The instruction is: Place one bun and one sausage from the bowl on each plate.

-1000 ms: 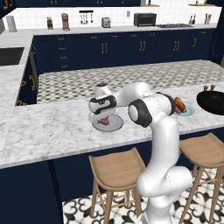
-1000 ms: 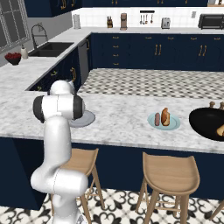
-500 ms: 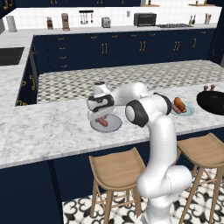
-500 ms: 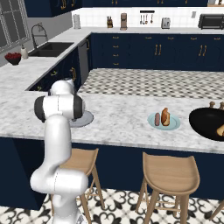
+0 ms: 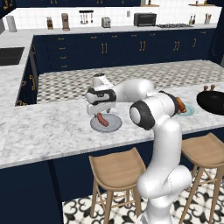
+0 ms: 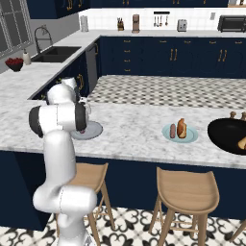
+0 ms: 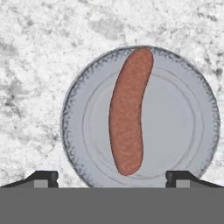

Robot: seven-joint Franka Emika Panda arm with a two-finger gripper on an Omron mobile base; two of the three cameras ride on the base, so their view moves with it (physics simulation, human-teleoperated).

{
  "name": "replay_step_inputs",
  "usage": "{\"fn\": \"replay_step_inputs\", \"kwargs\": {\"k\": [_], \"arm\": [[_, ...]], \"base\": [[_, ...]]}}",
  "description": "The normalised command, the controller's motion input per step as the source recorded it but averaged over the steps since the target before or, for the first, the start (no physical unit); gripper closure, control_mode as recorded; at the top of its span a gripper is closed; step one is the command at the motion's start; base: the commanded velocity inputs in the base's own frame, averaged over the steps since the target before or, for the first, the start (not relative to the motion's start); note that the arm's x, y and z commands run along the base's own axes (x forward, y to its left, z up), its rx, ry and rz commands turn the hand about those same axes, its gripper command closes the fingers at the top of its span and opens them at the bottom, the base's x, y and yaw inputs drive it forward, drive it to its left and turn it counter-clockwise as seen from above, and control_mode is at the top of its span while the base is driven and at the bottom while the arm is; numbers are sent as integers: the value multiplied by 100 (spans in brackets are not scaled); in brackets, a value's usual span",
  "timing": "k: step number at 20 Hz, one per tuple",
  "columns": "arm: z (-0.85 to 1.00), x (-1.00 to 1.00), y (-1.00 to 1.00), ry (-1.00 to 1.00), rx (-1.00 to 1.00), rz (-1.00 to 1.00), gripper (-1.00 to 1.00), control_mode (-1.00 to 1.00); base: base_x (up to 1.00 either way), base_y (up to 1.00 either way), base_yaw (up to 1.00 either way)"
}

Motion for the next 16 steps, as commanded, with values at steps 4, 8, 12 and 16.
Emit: {"fn": "replay_step_inputs", "kwargs": {"k": [4, 8, 12, 16], "arm": [[61, -96, -49, -2, 4, -24, -100, -100], [6, -100, -67, -22, 2, -18, -100, -100], [54, -100, -53, -11, 3, -27, -100, -100], [64, -82, -29, 3, 0, -26, -100, -100]], "base": [[0, 0, 0], [0, 0, 0], [0, 0, 0], [0, 0, 0]]}}
